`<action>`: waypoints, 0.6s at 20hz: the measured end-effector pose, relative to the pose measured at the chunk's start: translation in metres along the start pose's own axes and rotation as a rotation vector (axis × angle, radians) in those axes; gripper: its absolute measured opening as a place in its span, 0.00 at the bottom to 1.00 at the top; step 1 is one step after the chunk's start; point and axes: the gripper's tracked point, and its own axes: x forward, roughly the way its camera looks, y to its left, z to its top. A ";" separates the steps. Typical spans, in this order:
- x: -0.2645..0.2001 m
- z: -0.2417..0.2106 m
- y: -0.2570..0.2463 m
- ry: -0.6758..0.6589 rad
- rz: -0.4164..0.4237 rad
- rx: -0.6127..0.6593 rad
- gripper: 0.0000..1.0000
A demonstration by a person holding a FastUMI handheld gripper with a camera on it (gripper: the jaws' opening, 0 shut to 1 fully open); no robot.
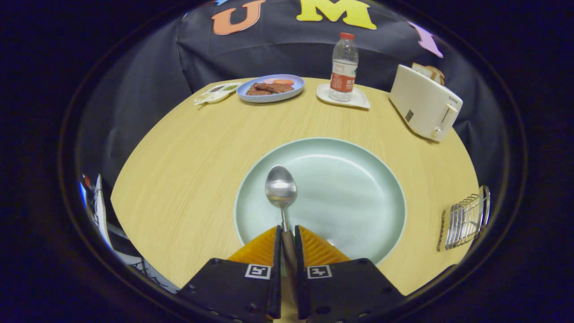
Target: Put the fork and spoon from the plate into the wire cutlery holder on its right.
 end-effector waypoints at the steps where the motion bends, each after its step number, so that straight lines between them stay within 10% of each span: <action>1: 0.003 0.000 -0.004 0.005 -0.015 0.004 0.08; 12: -0.052 0.018 -0.029 0.084 0.009 0.061 0.00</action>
